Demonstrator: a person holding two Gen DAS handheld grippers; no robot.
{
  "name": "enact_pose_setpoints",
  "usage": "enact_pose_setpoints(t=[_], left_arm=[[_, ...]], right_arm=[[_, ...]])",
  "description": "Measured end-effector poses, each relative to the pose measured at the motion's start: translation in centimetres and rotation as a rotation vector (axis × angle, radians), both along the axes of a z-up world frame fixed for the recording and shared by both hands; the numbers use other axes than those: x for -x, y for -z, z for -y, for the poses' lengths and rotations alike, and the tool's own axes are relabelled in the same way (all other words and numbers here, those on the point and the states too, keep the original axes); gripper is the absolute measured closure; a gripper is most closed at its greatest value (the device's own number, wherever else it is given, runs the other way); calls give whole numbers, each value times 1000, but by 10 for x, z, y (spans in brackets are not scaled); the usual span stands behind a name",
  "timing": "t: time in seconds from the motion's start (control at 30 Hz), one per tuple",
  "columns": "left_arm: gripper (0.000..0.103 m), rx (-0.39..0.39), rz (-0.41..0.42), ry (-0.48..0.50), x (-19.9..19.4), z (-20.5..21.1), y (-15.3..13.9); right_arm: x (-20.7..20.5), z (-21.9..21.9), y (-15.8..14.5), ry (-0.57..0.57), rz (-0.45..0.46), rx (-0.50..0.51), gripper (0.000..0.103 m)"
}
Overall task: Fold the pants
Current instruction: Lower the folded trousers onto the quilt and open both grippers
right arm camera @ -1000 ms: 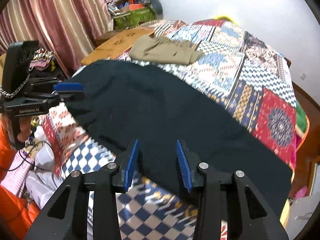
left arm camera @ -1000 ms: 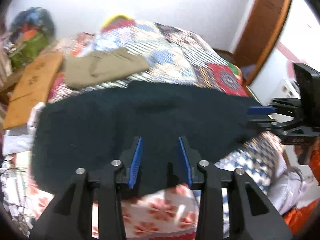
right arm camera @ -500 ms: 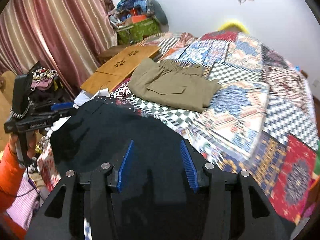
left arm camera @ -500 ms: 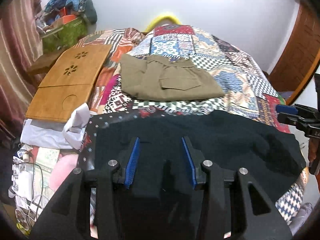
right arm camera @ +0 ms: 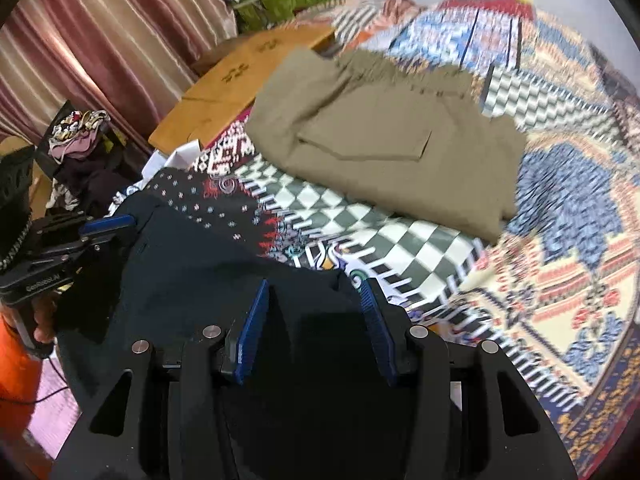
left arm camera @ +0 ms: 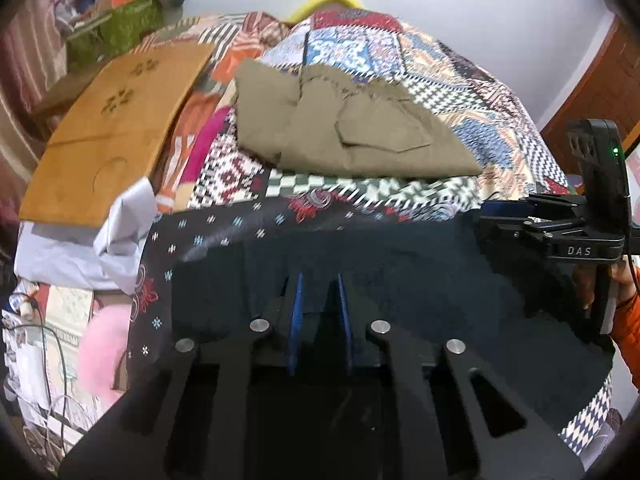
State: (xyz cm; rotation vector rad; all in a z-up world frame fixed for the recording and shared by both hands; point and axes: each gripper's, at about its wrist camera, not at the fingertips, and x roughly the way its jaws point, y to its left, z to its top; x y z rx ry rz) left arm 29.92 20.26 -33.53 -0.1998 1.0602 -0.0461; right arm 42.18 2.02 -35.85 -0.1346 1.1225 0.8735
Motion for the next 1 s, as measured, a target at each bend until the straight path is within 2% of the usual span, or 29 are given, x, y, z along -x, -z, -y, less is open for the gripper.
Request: enact_pose_setpoints(t=[0.03, 0.13, 0.2, 0.3, 0.57, 0.87, 1.0], left_arm=[[87, 14, -1, -3, 1, -3, 2], [85, 53, 0, -17, 3, -10, 7], [85, 46, 4, -19, 4, -11, 9], [83, 14, 14, -19, 6, -8, 10], [79, -35, 15, -28, 7, -9, 11], [79, -22, -7, -43, 3, -15, 16], [79, -14, -7, -35, 5, -12, 9]], right_arm=[[0, -1, 3, -3, -10, 4, 62], [1, -3, 9, -16, -36, 6, 78], [4, 0, 9, -15, -41, 1, 88], [9, 4, 5, -12, -25, -22, 93], [16, 10, -16, 24, 153, -30, 98], [8, 3, -7, 29, 158, 20, 98], [14, 7, -18, 20, 153, 9, 95]])
